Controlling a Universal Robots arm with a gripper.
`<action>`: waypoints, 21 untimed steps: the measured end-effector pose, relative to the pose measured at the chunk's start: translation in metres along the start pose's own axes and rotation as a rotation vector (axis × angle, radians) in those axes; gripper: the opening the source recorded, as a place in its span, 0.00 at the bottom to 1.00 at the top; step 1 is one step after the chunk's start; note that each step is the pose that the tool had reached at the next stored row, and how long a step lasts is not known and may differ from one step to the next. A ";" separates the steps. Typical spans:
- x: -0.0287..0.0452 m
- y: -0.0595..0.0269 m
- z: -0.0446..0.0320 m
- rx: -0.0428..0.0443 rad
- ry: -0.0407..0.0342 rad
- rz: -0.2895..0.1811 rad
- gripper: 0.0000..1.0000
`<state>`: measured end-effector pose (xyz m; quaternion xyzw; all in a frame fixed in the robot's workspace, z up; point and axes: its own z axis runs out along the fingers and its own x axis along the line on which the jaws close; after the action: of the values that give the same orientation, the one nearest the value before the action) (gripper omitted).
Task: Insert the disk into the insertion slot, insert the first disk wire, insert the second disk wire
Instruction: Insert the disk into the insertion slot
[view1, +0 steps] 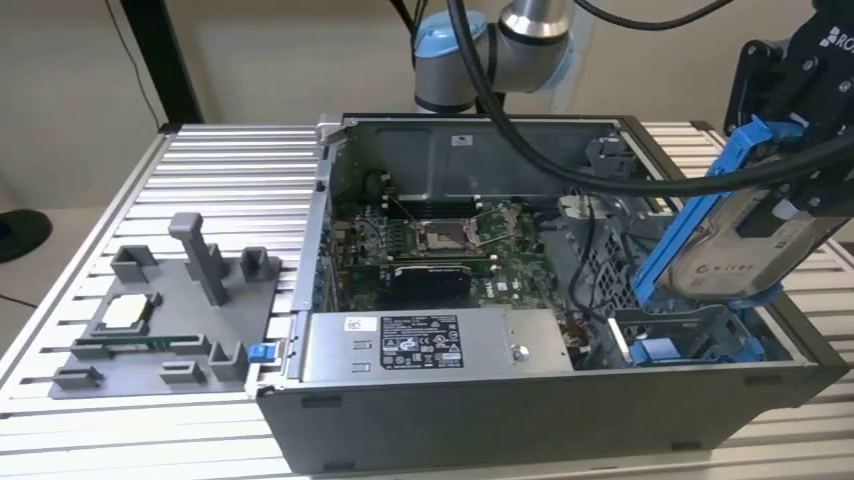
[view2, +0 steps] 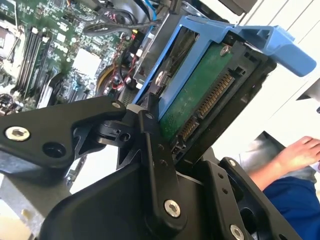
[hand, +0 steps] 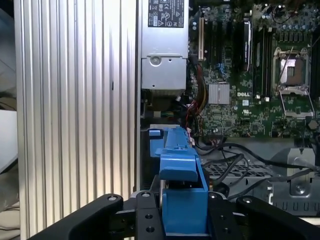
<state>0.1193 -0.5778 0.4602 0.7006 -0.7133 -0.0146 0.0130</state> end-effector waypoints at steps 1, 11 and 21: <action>0.0002 -0.0014 0.0032 0.0000 -0.0017 0.000 0.00; 0.0002 -0.0036 0.0254 -0.0002 -0.0145 -0.001 0.00; 0.0015 -0.0078 0.0347 -0.0005 -0.0138 -0.023 0.00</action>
<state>0.1257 -0.5793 0.4253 0.7086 -0.7053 -0.0198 0.0081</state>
